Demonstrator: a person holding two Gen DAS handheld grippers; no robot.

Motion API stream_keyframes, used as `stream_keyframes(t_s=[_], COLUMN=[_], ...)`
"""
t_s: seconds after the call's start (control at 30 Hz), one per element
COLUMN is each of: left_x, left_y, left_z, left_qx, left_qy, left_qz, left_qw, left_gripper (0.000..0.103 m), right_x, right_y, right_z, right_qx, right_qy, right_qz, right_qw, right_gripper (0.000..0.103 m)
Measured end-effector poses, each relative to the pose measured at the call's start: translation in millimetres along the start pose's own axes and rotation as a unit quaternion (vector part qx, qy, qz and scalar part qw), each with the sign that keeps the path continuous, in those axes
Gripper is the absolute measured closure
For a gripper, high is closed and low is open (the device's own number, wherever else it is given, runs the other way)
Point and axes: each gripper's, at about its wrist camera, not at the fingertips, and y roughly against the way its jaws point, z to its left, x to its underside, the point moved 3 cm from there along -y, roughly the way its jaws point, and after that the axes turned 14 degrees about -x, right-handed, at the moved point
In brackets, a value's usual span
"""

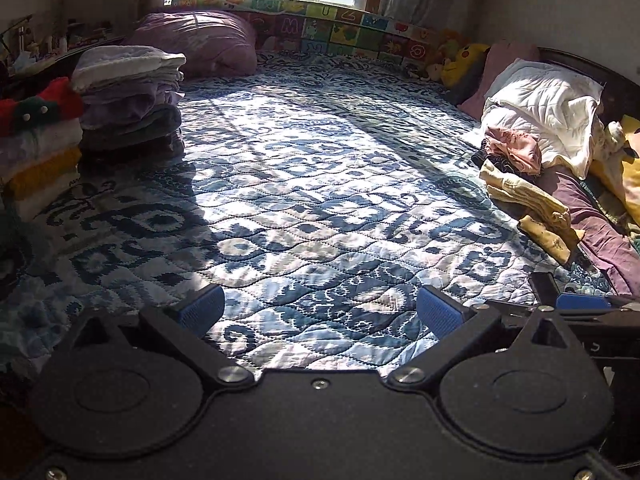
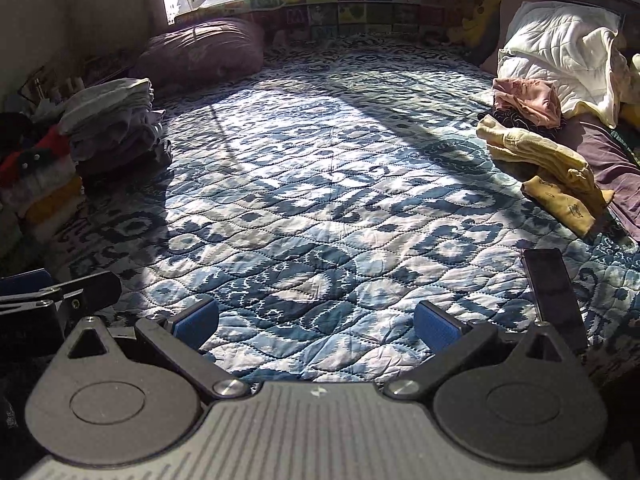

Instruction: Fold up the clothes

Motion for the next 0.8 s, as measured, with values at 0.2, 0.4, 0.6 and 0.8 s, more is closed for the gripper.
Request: stream_keyframes(t_s=[0.2,0.4,0.6,0.8], left_x=[4.2,6.4,7.7,6.9], left_y=[3.2,1.2,4.1,3.6], left_z=[-3.0,-1.5,-3.8,-2.9], left_qx=[-0.008,-0.010,-0.026,-0.030], left_qy=[-0.017,-0.020,-0.029,-0.028], left_qz=[-0.008,-0.006,-0.013,-0.012], left_qw=[0.9998,0.9997,0.9992,0.9991], left_gripper=[0.000,0.000,0.000,0.000], right_x=[4.8,4.4,3.5,1.0], right_y=[5.6,9.1,12.0,15.5], right_z=[2.7,2.1,4.3,7.1], right_qx=[0.004,0.009,0.003,0.001], right_qy=[-0.001,-0.004,-0.005,-0.003], right_qz=[0.001,-0.001,-0.007,-0.016], right_qw=[1.000,1.000,1.000,1.000], right_gripper=[0.000,0.000,0.000,0.000])
